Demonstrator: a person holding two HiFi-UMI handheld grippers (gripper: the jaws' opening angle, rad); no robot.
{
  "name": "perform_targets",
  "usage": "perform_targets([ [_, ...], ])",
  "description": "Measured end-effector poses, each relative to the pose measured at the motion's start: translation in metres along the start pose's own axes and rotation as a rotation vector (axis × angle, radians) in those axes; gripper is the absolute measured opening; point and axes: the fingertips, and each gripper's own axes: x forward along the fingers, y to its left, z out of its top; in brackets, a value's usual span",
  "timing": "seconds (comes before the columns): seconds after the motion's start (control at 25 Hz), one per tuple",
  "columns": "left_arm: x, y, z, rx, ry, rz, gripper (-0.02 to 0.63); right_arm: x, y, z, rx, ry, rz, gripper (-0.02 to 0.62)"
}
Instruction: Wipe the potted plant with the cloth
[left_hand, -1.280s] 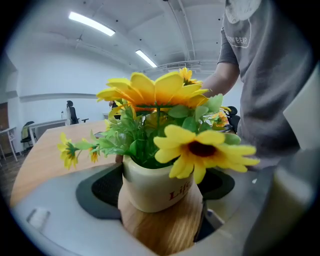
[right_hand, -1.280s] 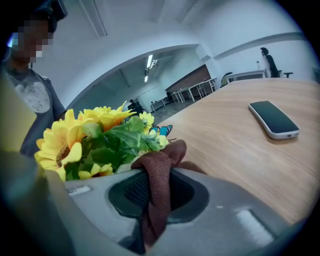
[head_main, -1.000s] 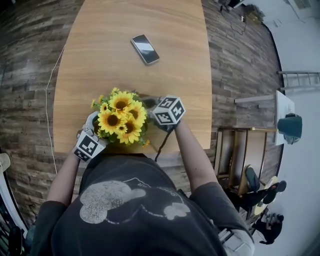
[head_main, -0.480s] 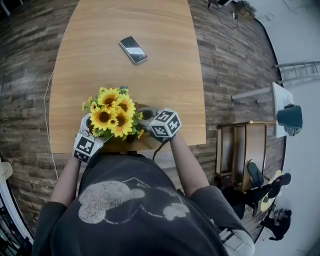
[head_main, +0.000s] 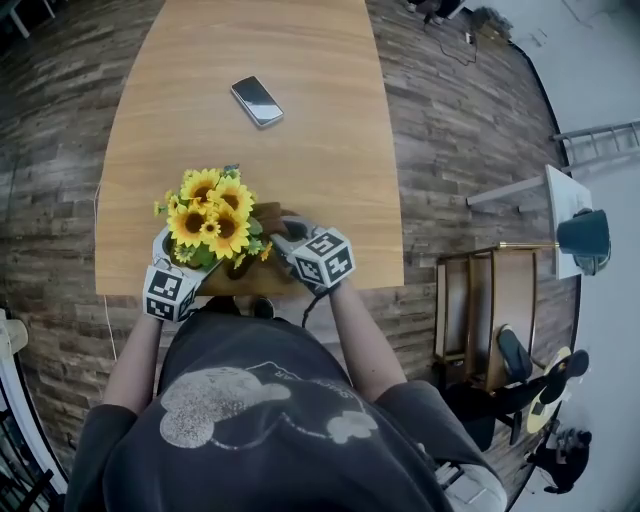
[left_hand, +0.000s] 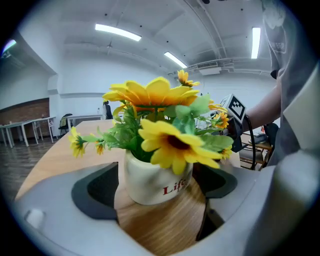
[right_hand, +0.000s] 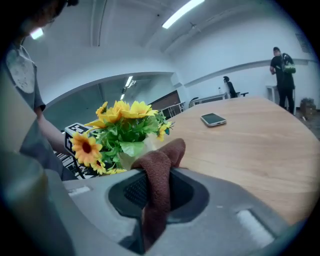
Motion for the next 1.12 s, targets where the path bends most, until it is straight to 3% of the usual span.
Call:
perform_targets([
  [0.16,-0.021,-0.007,-0.003,-0.068,-0.033,0.095,0.526,-0.034,-0.013,0.005,0.025,-0.096,-0.068,0.049],
  [0.36,-0.045,-0.031,0.002,-0.097,-0.079,0.166,0.463,-0.070,-0.018,0.003,0.031,-0.172,-0.066,0.049],
  [0.68,-0.062,-0.061,0.010,-0.115,-0.137,0.169,0.423,-0.092,-0.006,-0.035,0.103,-0.196,-0.046,0.049],
  [0.88,-0.070,-0.065,0.016,-0.149,-0.191,0.168,0.386,-0.101,-0.006,-0.038,0.146,-0.245,-0.081,0.049],
  [1.12,-0.113,-0.078,0.001,-0.131,-0.214,0.156,0.359,-0.094,0.037,-0.050,0.121,-0.227,-0.105,0.049],
])
